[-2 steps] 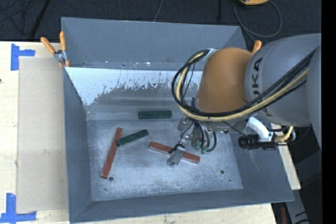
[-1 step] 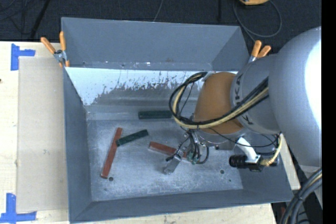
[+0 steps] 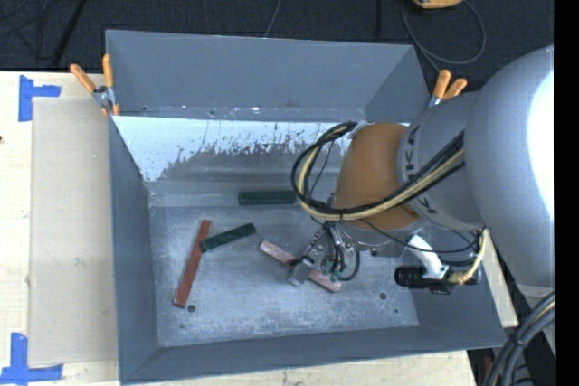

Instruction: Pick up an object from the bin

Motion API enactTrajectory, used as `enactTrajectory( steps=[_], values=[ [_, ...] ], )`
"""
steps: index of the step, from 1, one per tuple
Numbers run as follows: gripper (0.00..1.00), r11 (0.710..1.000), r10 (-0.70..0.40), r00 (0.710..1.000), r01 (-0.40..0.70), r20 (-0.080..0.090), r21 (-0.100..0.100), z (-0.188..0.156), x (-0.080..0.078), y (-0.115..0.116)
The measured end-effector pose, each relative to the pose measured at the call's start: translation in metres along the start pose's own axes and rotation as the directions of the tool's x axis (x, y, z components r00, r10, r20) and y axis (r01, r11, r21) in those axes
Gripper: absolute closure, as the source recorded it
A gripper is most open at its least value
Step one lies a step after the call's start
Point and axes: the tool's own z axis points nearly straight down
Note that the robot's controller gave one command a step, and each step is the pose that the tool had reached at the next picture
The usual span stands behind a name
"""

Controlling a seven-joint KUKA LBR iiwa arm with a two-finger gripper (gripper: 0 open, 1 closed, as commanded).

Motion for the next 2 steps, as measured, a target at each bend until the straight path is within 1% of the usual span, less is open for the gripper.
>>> enactTrajectory(
  steps=[1,2],
  values=[
    [1.00,1.000,-0.007,1.000,0.008,0.007,-0.007,-0.125,0.000,-0.001],
    [1.00,0.977,-0.213,0.977,0.213,0.011,-0.005,-0.235,-0.041,0.009]
  ],
)
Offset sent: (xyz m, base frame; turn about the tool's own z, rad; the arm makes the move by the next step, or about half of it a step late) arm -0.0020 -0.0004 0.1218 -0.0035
